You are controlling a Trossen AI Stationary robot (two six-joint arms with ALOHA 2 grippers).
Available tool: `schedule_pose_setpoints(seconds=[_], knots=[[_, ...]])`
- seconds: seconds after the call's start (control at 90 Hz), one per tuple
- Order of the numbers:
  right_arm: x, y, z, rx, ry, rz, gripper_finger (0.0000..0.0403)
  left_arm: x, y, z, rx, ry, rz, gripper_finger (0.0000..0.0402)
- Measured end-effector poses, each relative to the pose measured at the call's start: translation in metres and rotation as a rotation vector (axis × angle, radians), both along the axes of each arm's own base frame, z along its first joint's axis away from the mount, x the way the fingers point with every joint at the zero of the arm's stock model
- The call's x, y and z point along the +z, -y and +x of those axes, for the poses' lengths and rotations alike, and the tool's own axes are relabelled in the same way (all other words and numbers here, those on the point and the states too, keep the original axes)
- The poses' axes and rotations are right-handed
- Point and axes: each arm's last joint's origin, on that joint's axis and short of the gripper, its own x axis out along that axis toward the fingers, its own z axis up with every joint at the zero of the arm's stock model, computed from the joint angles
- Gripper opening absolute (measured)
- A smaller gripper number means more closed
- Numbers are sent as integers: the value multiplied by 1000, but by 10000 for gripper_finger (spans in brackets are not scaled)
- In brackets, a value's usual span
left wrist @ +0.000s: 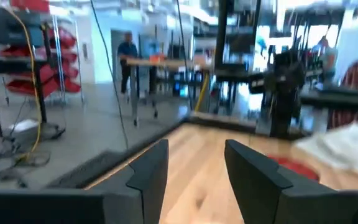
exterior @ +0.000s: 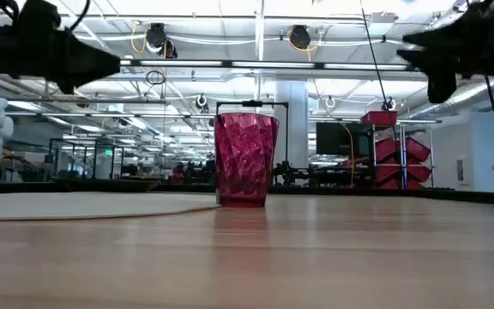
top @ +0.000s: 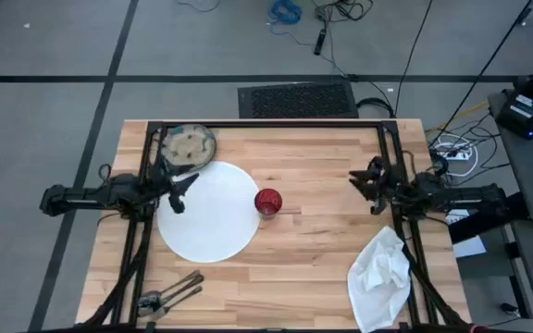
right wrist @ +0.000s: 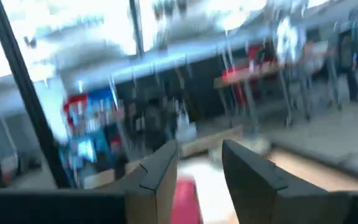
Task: Set table place
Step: Move the red cup to the top right of the table
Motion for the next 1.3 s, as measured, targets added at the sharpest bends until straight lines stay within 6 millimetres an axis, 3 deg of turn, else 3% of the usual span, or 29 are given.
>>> schedule_pose_setpoints(seconds=[0.167, 0.389, 0.6, 0.844, 0.989, 1.3], knots=[[15, 2, -7, -80, 162, -3, 114, 2, 0, 0, 1, 18, 5, 145], [9, 3, 9, -65, 99, 104, 114, 2, 0, 0, -1, 27, -4, 145], [8, 2, 28, -84, -35, 48, 114, 2, 0, 0, -1, 25, -1, 145], [11, 1, 36, -41, -61, 47, 114, 2, 0, 0, -8, 18, 0, 145], [22, -4, 59, -10, -220, 12, 114, 2, 0, 0, -8, 21, 0, 145], [65, -14, 130, -13, -471, -209, 114, 2, 0, 0, -8, 21, -1, 145]])
